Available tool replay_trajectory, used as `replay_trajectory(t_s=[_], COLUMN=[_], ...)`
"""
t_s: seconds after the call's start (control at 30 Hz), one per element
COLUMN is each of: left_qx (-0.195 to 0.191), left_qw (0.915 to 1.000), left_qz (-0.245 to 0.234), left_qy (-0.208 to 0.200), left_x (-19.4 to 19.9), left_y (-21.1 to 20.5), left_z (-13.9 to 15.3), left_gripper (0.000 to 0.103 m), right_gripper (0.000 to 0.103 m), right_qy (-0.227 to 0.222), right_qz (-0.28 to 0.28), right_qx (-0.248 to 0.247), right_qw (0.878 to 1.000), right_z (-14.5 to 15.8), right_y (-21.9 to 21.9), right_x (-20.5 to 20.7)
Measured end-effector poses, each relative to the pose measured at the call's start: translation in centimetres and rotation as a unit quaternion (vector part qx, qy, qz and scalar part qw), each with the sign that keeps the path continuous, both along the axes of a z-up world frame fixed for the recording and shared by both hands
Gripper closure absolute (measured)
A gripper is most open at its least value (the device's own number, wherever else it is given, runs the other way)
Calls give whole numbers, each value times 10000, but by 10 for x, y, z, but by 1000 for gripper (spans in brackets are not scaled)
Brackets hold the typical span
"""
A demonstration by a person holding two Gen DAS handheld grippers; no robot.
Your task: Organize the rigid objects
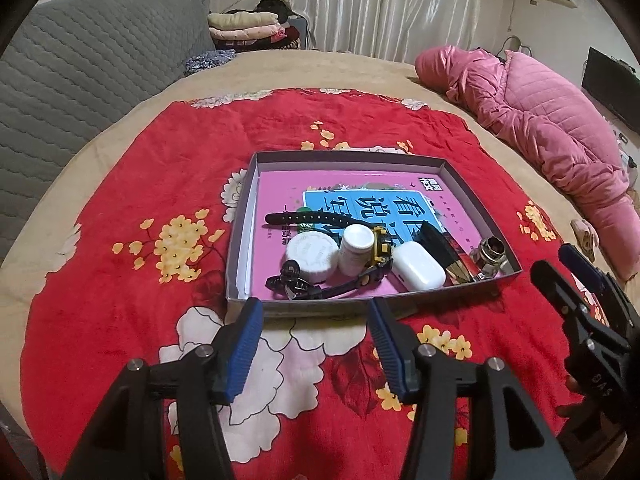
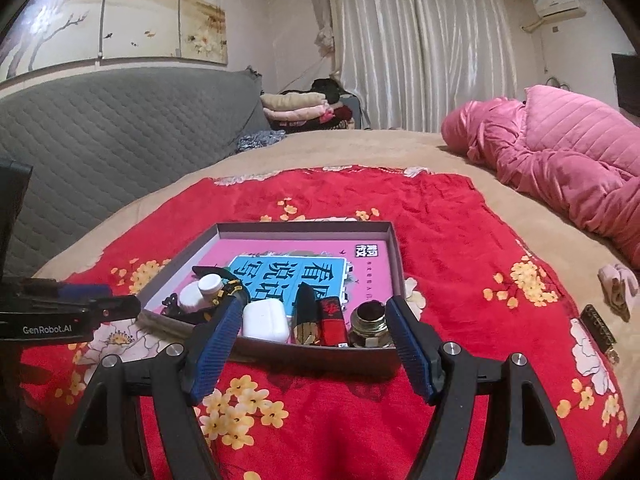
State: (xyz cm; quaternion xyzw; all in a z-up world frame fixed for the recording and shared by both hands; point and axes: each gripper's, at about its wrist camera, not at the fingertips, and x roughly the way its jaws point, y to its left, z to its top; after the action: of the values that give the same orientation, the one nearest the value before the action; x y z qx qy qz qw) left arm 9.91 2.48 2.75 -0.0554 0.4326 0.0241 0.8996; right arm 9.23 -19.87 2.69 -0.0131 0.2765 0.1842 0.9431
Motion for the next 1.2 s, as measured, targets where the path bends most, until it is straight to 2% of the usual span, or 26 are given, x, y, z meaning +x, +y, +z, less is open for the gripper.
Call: replay_trajectory(t_s=[0.4, 0.83, 1.2], left_qx=[269, 299, 402], left_qw=[9994, 9993, 9988], left_qz=[229, 229, 276], left_qy=[-15, 32, -45], left_x=[-2, -8, -18], left_y=[0, -7, -15], left_z=[-9, -19, -16], left_gripper=[49, 49, 48], right_gripper=[28, 27, 27], right_qy=[-76, 143, 119], right_qz=[34, 235, 130], right_qx=[-20, -229, -279], right_qw=[10000, 9994, 9995], right_z=[4, -8, -5], right_y=[2, 22, 22], right_x=[-5, -15, -27])
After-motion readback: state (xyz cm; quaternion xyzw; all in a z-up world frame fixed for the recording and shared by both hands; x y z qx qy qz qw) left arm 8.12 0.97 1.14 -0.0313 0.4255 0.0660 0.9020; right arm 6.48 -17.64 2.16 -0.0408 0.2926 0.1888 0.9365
